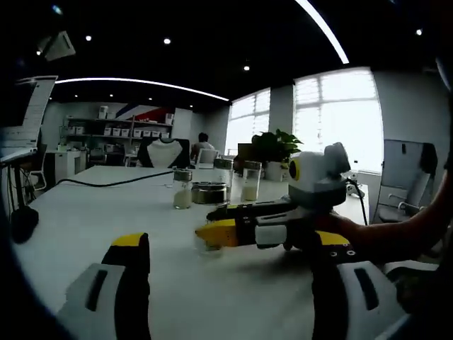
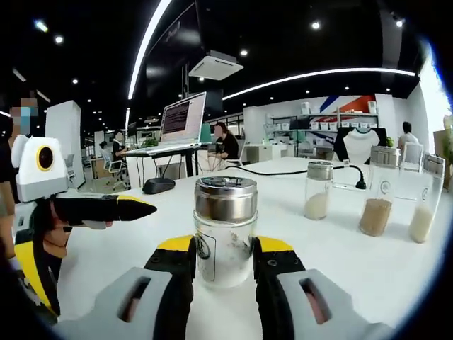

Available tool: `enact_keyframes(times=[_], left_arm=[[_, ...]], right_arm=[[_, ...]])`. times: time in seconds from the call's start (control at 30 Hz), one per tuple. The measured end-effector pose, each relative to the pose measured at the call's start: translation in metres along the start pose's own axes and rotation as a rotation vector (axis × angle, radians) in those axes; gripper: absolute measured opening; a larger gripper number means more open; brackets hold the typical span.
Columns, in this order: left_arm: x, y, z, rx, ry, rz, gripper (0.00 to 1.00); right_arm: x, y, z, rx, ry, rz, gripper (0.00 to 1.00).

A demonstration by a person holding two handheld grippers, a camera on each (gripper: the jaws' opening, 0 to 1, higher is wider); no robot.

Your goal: Rotate the seasoning bottle until the label or dispensing opening points toward the visible target arrow and the bottle remains upright within the marked orientation range

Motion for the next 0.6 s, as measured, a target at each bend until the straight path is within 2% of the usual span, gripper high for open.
enact_keyframes(times=[0.17, 0.33, 0.6], left_arm=[[0.001, 0.003, 0.003, -0.014, -0.003, -0.002, 1.00], [0.001, 0.005, 0.006, -0.037, -0.016, 0.007, 1.00], [0.004, 0.005, 0.004, -0.034, -0.046, 0.021, 1.00]], right_arm=[[0.003, -0.005, 0.001, -0.008, -0.018, 0.008, 0.30], [0.009, -0.017, 0.003, -0.009, -0.021, 0.054, 0.30], [0.010, -0.025, 0.006, 0.011, 0.041, 0.111, 0.30]])
Point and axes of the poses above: the point that each gripper's makers call its tool centre point, and the gripper's own axes: y roughly backward along the fingers, z roughly to its left, x roughly out of its underside, the point moved 2 cm from there along y, roughly backward along the fingers, and after that the axes turned 12 degrees about y, right-handed, at the moved point
